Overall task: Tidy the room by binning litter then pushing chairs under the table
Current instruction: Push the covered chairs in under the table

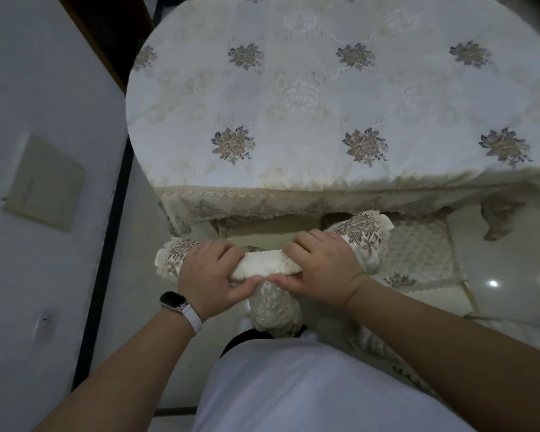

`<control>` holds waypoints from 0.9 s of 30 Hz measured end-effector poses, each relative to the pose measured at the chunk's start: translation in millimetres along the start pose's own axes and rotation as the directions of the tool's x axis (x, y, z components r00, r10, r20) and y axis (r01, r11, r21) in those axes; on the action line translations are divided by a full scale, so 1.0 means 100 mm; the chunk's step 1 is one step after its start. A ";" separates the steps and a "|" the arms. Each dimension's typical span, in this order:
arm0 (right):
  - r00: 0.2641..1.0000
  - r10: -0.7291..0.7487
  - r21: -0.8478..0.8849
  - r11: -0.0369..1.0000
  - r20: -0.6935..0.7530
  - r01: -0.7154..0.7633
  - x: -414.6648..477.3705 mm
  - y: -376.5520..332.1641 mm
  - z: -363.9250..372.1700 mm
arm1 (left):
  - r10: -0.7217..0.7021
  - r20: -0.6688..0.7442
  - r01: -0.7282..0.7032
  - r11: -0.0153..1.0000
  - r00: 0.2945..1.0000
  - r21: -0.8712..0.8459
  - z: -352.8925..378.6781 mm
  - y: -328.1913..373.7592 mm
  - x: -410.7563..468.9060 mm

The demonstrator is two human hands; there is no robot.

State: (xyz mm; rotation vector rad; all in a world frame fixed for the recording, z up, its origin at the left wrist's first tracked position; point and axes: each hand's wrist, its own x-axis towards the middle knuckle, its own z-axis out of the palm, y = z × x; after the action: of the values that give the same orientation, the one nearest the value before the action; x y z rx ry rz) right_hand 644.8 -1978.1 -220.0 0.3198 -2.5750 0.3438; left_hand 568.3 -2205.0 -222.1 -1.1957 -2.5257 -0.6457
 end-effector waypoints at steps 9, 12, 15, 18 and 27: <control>0.999 0.028 -0.051 0.998 -0.038 -0.030 0.37 -0.04 0.25 | 0.047 0.013 -0.047 0.999 0.999 -0.021 -0.06 -0.46 0.22; 0.997 0.066 -0.087 0.994 -0.041 -0.069 0.48 -0.06 0.31 | 0.053 0.038 -0.052 0.998 0.998 -0.017 -0.08 -0.61 0.30; 0.996 0.089 -0.114 0.989 -0.005 -0.089 0.56 -0.05 0.34 | 0.054 0.059 -0.052 0.998 0.997 -0.040 -0.08 -0.69 0.36; 0.993 0.109 -0.141 0.985 0.043 -0.102 0.62 -0.03 0.35 | 0.019 0.062 -0.014 0.997 0.998 -0.071 -0.08 -0.73 0.42; 0.978 0.203 -0.186 0.964 0.057 -0.189 0.82 0.04 0.45 | -0.002 0.085 0.010 0.996 0.996 -0.091 -0.06 -0.89 0.62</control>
State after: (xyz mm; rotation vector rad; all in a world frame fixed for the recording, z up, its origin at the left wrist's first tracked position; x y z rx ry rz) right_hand 553.8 -2001.3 -215.1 0.0119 -2.6955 0.1690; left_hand 460.2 -2217.1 -215.5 -1.2721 -2.5954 -0.7345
